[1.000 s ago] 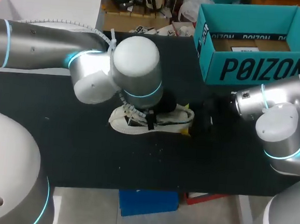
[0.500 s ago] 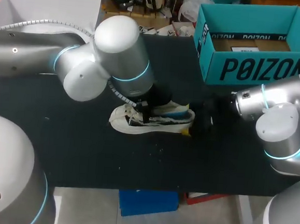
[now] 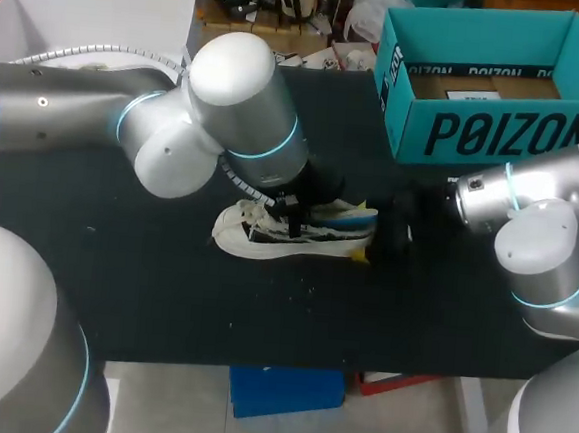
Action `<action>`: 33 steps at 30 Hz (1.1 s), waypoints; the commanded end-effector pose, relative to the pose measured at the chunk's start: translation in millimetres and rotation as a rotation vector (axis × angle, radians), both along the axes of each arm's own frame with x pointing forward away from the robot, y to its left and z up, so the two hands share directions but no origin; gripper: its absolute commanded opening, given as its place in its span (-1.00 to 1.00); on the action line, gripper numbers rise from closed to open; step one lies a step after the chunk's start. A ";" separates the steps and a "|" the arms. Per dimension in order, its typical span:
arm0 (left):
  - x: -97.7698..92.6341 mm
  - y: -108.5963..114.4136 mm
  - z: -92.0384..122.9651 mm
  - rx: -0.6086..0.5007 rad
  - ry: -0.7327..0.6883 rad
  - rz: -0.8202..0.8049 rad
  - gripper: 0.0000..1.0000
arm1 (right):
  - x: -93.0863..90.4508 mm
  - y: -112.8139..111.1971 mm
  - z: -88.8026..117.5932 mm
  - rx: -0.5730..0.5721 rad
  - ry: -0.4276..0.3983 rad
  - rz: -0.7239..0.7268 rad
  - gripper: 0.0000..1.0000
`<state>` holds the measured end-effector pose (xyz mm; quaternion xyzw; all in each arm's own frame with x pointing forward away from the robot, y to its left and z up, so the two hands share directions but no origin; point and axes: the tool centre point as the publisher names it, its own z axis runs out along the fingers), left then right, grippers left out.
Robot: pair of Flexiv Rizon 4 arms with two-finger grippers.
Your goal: Take the shoe out of the shoebox, open the shoe tongue, remove and reinsert the insole, then place the shoe into the shoebox
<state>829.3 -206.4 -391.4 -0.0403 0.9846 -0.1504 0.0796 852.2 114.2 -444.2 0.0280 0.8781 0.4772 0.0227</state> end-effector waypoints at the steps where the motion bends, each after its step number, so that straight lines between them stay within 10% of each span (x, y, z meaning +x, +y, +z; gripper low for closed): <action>1: 3.3 -7.9 -5.3 -0.006 -0.006 -0.009 -1.00 | 2.1 -1.0 -1.4 -0.002 0.002 0.000 -1.00; 3: 0.8 -9.7 -5.7 -0.011 -0.019 -0.037 -0.32 | 2.1 -1.0 -1.4 -0.002 0.002 0.000 -1.00; 7: -7.7 -10.6 -6.5 -0.015 -0.050 -0.056 0.17 | 2.1 -1.0 -1.4 -0.002 0.002 0.000 -1.00; 33: 7.5 -41.0 -8.8 0.000 -0.259 0.043 -0.22 | 2.1 -1.0 -1.4 -0.002 0.002 0.000 -1.00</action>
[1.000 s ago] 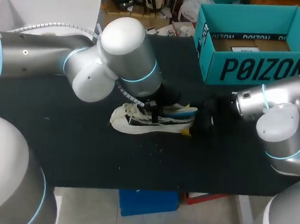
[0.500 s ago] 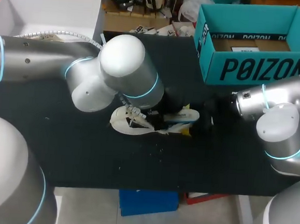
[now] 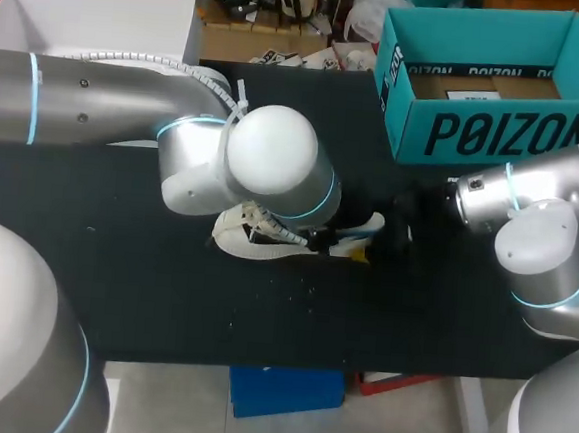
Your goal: Take the shoe out of the shoebox, open the shoe tongue, remove and reinsert the insole, then place the shoe into the shoebox
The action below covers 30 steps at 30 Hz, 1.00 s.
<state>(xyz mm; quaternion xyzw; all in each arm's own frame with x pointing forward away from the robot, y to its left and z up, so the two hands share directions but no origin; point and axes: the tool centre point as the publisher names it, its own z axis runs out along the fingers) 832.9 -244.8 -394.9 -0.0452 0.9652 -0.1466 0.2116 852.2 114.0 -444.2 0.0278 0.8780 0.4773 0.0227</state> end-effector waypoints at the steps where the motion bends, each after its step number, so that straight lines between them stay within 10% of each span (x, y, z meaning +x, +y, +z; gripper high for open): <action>1: 4.6 -4.1 -5.4 -0.012 0.002 -0.013 -0.25 | 2.0 -0.8 -1.4 -0.002 0.002 0.000 -1.00; 4: 6.2 -8.4 -5.3 -0.018 -0.004 -0.026 -0.31 | 2.0 -0.8 -1.4 -0.002 0.002 0.000 -1.00; 7: 5.9 -10.1 -1.8 -0.030 -0.006 -0.039 -1.00 | 2.0 -0.8 -1.4 -0.002 0.002 0.000 -1.00; 30: -56.6 14.7 93.6 -0.441 0.172 -0.330 -1.00 | 2.0 -0.8 -1.4 -0.002 0.002 0.000 -1.00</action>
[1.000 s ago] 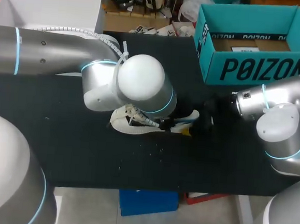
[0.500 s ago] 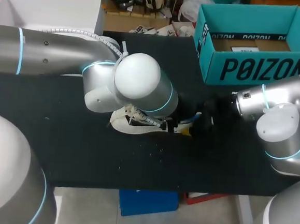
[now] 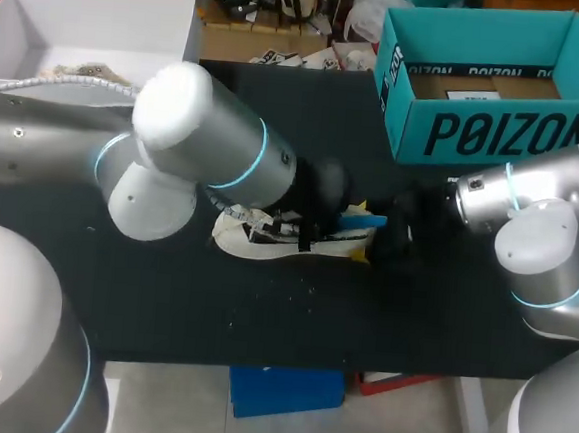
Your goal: Take the shoe out of the shoebox, open the shoe tongue, remove and reinsert the insole, then place the shoe into the shoebox
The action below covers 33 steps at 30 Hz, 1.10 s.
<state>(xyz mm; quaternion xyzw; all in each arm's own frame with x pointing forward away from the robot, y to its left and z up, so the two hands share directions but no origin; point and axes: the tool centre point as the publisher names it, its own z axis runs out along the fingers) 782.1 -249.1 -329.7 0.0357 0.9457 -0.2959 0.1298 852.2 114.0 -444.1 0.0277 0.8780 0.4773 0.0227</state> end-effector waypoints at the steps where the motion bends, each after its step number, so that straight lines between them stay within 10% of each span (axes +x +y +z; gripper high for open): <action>1: -6.7 16.9 36.2 -0.196 0.077 -0.086 -1.00 | 2.1 -0.8 -1.5 -0.002 0.002 -0.001 -1.00; 12: -4.2 2.2 136.7 -0.529 0.272 -0.417 -1.00 | 2.1 -0.8 -1.5 -0.002 0.002 -0.001 -1.00; 33: -7.5 1.9 142.4 -0.591 0.293 -0.402 -1.00 | 2.1 -0.8 -1.5 -0.002 0.002 -0.001 -1.00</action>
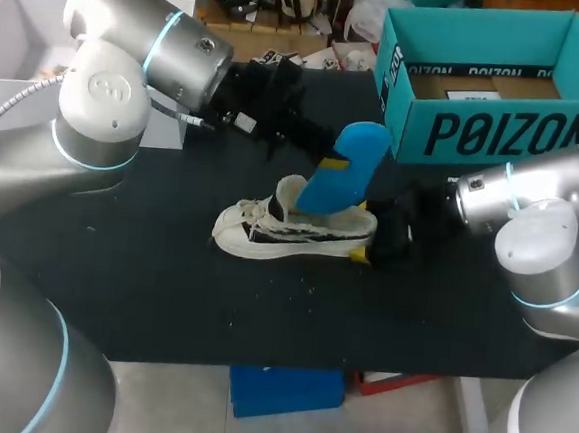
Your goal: Take the shoe out of the shoebox, open the shoe tongue, remove and reinsert the insole, then place the shoe into the shoebox
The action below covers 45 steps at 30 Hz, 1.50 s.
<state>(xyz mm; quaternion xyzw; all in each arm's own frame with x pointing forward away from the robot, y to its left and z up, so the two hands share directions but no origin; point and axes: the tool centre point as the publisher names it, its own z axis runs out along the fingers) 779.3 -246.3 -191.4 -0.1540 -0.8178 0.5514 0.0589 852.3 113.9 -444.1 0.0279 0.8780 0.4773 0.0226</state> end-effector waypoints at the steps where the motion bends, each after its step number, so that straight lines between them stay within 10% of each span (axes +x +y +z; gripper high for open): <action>1: -5.6 0.2 9.5 -0.094 0.057 0.027 -1.00 | 2.0 -0.7 -1.5 -0.002 0.002 0.000 -1.00; 23: -45.4 -11.0 115.1 -0.277 0.403 -0.015 -1.00 | 2.0 -0.7 -1.5 -0.002 0.002 0.000 -1.00; 45: -72.6 4.1 148.3 -0.355 0.576 -0.023 -1.00 | 2.0 -0.7 -1.5 -0.002 0.002 0.000 -1.00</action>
